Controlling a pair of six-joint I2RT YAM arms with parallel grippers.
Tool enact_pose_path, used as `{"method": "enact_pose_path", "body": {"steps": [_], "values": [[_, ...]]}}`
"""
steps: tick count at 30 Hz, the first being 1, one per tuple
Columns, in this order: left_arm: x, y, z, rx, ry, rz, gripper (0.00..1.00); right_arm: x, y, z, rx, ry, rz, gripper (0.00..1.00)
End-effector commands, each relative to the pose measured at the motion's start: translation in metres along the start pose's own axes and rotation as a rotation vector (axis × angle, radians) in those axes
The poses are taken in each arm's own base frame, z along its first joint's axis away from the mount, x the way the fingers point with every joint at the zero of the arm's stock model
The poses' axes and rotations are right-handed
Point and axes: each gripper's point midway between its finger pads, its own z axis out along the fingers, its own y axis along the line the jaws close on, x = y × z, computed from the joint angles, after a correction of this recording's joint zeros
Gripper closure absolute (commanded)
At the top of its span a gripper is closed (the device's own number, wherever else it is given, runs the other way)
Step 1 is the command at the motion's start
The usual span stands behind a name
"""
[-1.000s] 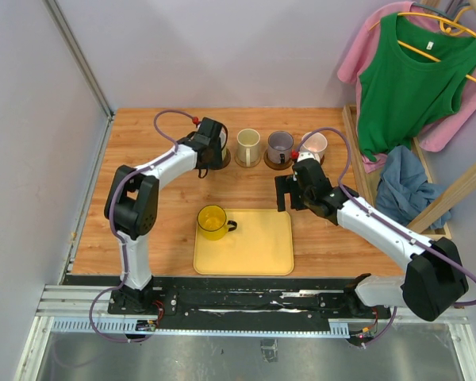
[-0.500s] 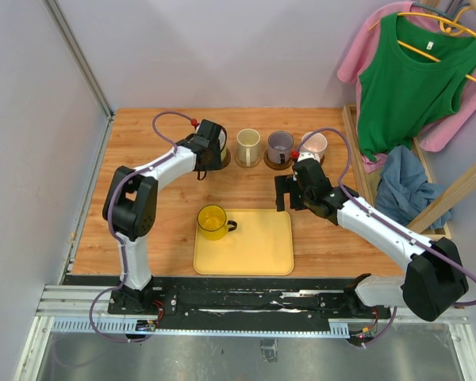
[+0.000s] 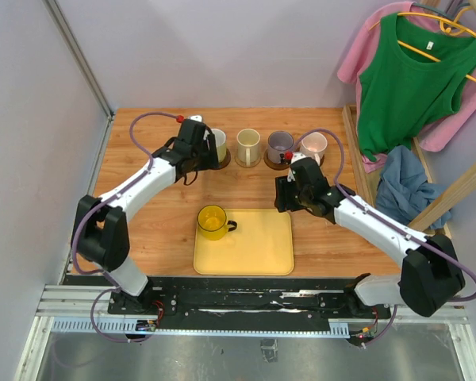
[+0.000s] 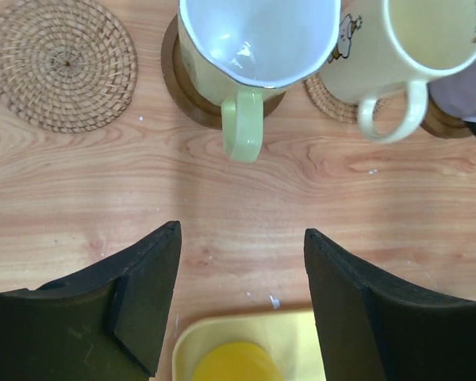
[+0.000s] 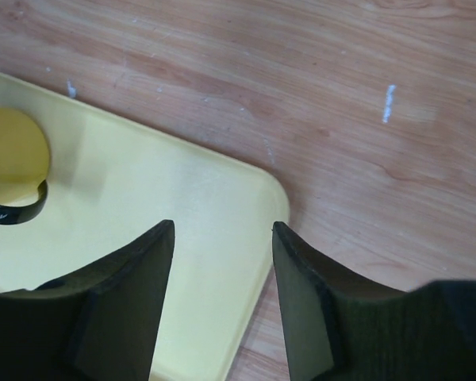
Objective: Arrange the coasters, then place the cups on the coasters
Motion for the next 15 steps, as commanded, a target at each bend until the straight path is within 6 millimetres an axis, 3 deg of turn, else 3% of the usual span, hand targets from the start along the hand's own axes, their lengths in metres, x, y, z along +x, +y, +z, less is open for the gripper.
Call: {"method": "enact_pose_path", "body": {"steps": [1, 7, 15], "values": [[-0.01, 0.002, -0.031, 0.027, -0.078, -0.038, 0.32, -0.01, 0.025, 0.008, -0.146, 0.011, -0.023, 0.51], [0.01, 0.025, -0.055, -0.014, -0.1, -0.069, 0.35, -0.007, 0.054, 0.021, -0.301, 0.055, -0.038, 0.71], [0.048, 0.042, -0.058, -0.046, -0.052, -0.071, 0.4, -0.006, 0.085, 0.029, -0.412, 0.066, -0.062, 0.98]]}}
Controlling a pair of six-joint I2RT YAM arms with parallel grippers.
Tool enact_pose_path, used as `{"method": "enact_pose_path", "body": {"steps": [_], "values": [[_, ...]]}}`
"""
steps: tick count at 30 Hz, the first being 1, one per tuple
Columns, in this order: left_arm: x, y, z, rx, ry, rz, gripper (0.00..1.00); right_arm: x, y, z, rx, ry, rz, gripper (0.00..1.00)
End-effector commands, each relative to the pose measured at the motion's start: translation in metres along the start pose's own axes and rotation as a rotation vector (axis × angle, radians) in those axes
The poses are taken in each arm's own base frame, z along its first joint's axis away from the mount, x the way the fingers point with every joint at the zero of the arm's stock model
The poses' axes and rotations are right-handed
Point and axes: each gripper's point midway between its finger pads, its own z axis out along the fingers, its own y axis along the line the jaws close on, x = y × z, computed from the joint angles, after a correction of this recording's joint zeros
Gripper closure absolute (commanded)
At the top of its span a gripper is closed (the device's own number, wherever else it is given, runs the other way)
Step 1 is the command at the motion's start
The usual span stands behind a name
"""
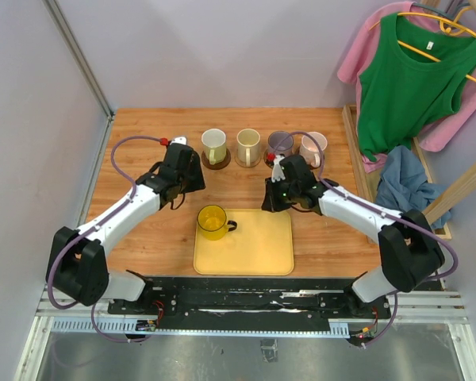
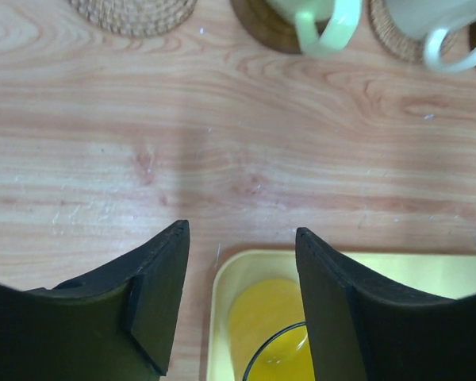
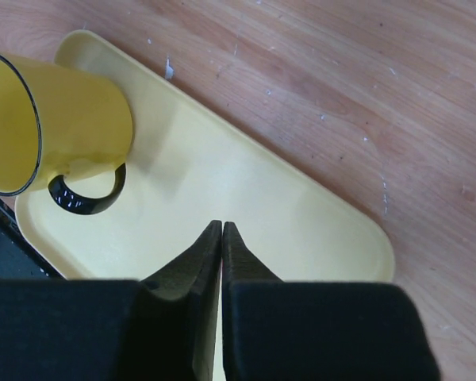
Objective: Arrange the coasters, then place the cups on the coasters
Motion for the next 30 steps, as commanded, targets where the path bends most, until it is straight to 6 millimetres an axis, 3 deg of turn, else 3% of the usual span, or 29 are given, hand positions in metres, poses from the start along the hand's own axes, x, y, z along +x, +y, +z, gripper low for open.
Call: {"method": "enact_pose_path", "body": {"steps": [1, 5, 8, 18, 25, 30], "values": [[0.011, 0.005, -0.005, -0.007, -0.008, -0.018, 0.41, -0.02, 0.031, 0.005, -0.103, -0.04, -0.062, 0.99], [0.023, 0.01, -0.007, -0.022, -0.001, -0.023, 0.54, -0.016, 0.051, 0.011, -0.117, -0.027, -0.136, 0.99], [0.028, 0.016, -0.012, -0.04, -0.011, -0.029, 0.57, -0.01, 0.062, 0.017, -0.113, -0.013, -0.179, 0.99], [0.031, 0.025, -0.037, -0.021, -0.053, -0.063, 0.58, 0.002, 0.07, 0.04, -0.112, 0.044, -0.185, 0.99], [0.033, 0.027, -0.046, -0.015, -0.062, -0.067, 0.54, 0.018, 0.092, 0.037, -0.143, 0.08, -0.24, 0.99], [0.037, 0.026, -0.048, -0.002, -0.056, -0.064, 0.52, 0.021, 0.096, 0.038, -0.098, 0.073, -0.295, 0.99]]}}
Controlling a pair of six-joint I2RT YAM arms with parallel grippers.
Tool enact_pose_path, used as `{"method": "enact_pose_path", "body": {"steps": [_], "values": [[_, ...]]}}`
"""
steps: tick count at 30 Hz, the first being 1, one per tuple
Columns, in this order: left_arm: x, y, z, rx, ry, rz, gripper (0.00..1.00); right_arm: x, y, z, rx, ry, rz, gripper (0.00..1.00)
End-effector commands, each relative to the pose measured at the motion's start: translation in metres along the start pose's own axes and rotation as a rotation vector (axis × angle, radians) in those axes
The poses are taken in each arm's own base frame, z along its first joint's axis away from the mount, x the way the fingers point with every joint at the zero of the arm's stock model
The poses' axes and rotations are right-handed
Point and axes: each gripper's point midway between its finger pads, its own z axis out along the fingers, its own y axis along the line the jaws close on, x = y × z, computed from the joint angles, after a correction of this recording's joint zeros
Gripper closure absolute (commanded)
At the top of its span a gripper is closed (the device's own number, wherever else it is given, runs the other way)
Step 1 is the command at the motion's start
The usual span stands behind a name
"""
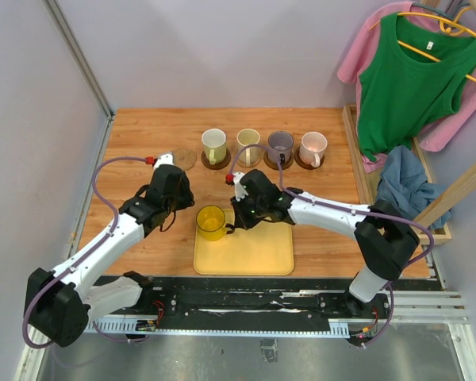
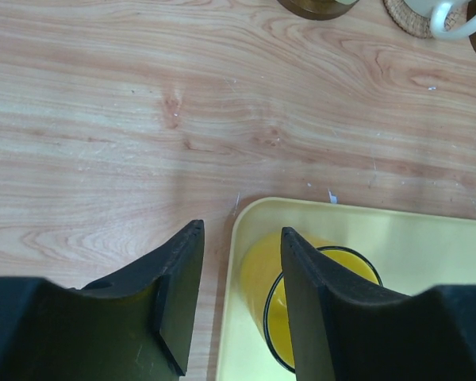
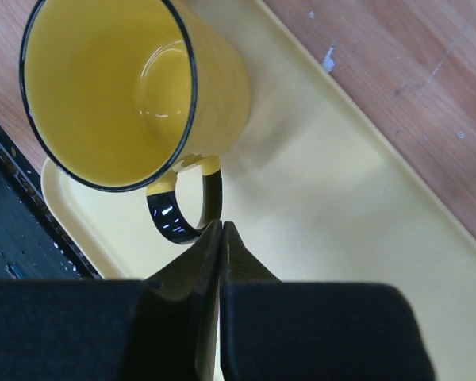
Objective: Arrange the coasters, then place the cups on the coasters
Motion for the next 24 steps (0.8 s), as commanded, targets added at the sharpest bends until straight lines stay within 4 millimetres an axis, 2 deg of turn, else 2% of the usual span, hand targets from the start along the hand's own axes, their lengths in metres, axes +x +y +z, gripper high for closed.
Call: {"method": "enact_pose_path", "body": {"steps": [1, 7, 12, 16, 21, 24], "values": [[0.005, 0.001, -0.004, 0.005, -0.002, -0.002, 0.52, -0.013, 0.006, -0.005, 0.038, -0.031, -0.064, 0.99], [0.009, 0.001, -0.007, 0.011, 0.005, 0.002, 0.51, -0.014, 0.014, -0.007, 0.012, -0.035, -0.059, 0.99], [0.008, -0.001, -0.013, 0.028, -0.006, -0.001, 0.44, -0.006, 0.028, -0.006, -0.033, -0.016, -0.063, 0.99], [0.005, -0.005, -0.024, 0.056, -0.018, 0.003, 0.36, -0.001, 0.047, -0.006, -0.088, -0.003, -0.077, 0.99], [0.0, -0.02, -0.045, 0.122, -0.015, 0.028, 0.23, 0.001, 0.073, -0.005, -0.155, 0.002, -0.097, 0.99], [-0.006, -0.024, -0.057, 0.134, -0.029, 0.033, 0.2, 0.0, 0.09, -0.004, -0.216, 0.002, -0.098, 0.99]]}}
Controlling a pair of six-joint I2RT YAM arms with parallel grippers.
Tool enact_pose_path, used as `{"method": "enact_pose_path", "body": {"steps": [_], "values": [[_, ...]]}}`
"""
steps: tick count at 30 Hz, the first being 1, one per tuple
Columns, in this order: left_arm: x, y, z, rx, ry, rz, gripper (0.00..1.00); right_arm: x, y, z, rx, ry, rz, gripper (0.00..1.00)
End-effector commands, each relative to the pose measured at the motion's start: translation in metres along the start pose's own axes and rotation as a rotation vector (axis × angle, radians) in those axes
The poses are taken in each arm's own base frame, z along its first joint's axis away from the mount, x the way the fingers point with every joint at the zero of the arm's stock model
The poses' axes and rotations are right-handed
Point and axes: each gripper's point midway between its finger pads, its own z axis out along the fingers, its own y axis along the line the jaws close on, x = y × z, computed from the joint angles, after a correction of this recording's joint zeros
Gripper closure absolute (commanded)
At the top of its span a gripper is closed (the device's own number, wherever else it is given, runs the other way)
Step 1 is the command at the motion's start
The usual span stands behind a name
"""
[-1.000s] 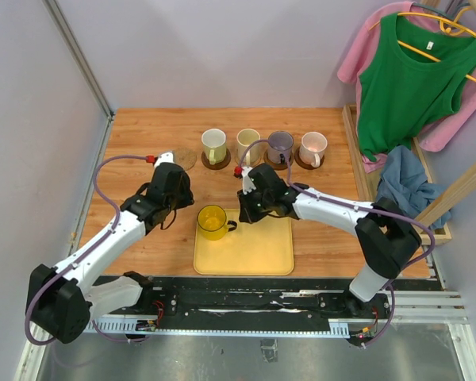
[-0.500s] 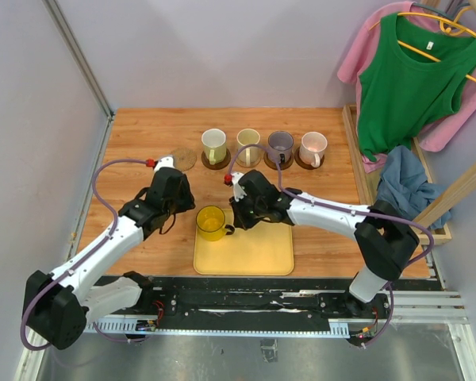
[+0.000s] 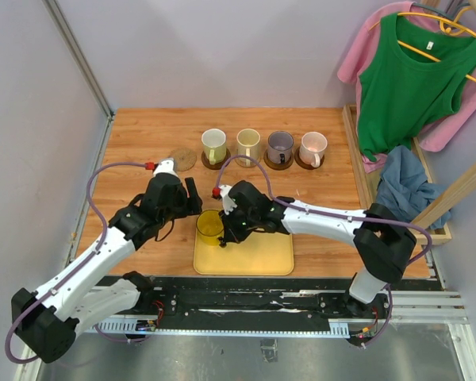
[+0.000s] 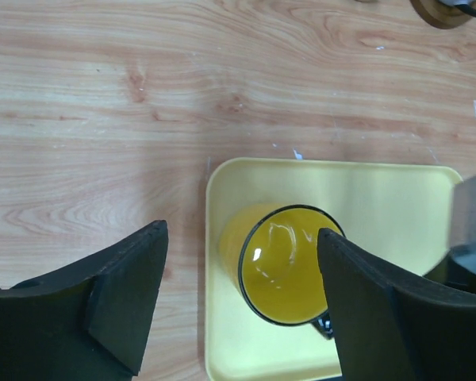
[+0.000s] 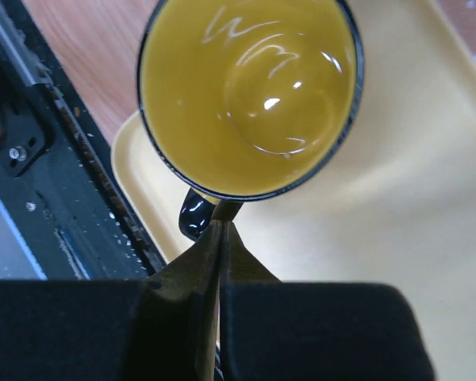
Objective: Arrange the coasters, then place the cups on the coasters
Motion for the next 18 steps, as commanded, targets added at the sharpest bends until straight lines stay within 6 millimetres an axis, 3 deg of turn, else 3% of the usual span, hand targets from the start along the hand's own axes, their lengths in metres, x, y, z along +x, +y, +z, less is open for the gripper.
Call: {"method": "enact_pose_path", "body": {"steps": [1, 6, 14, 18], "values": [[-0.017, -0.011, -0.023, 0.036, -0.037, 0.0, 0.2, -0.02, 0.04, -0.005, -0.126, -0.045, -0.014, 0.99], [-0.027, -0.01, -0.037, 0.046, -0.077, -0.026, 0.2, -0.02, 0.06, 0.002, -0.214, -0.031, -0.009, 0.99], [-0.034, -0.014, -0.053, 0.091, -0.099, -0.033, 0.2, -0.016, 0.078, 0.03, -0.305, 0.031, 0.034, 0.99], [-0.036, -0.012, -0.056, 0.088, -0.105, -0.027, 0.2, -0.023, 0.086, 0.028, -0.311, 0.027, -0.002, 0.99]]}}
